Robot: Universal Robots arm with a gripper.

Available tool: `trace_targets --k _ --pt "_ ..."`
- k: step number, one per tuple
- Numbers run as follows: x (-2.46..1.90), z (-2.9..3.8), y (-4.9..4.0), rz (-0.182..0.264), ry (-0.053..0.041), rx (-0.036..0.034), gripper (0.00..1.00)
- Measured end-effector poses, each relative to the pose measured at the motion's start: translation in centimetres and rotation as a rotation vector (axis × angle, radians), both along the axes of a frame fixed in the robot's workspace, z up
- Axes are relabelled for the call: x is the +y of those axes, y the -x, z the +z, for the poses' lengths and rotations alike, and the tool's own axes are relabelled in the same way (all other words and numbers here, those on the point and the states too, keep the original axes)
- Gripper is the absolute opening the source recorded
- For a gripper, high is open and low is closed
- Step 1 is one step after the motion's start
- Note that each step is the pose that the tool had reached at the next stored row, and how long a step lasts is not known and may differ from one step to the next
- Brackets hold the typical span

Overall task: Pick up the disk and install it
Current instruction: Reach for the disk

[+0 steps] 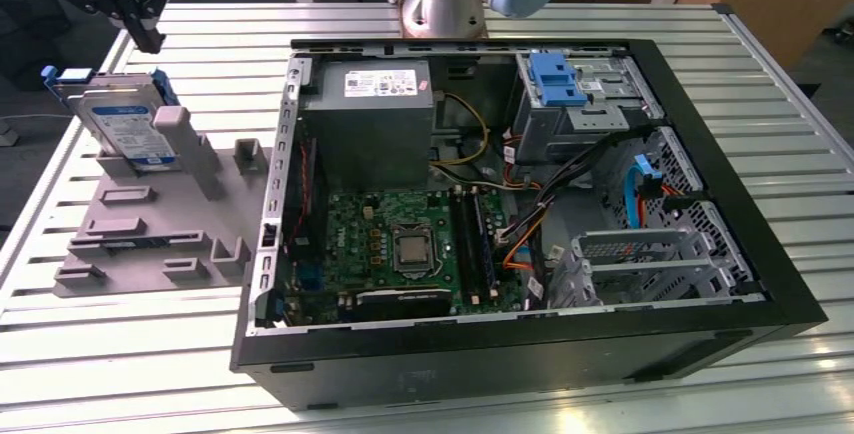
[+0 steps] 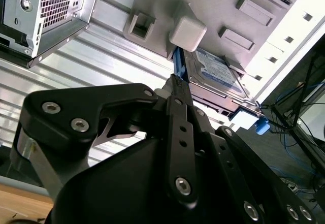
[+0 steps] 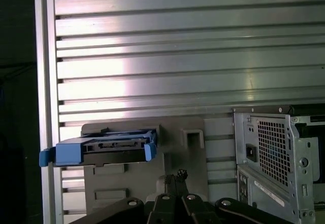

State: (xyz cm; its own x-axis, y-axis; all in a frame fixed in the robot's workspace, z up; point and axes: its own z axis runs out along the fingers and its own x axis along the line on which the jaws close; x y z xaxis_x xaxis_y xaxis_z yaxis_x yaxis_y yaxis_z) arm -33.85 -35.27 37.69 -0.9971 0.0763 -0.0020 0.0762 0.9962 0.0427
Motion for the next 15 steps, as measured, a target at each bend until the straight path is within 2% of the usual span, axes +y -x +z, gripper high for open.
trace_targets --k 6,11,13,15 --pt "0.04 -0.01 0.15 0.0 0.0001 0.0001 0.11" --pt "0.33 -0.1 1.45 -0.001 0.0 0.0015 0.11" --pt "0.45 -0.16 1.91 -0.002 0.0 0.004 0.11" --pt "0.62 -0.24 2.15 -0.002 0.0 0.0123 0.11"
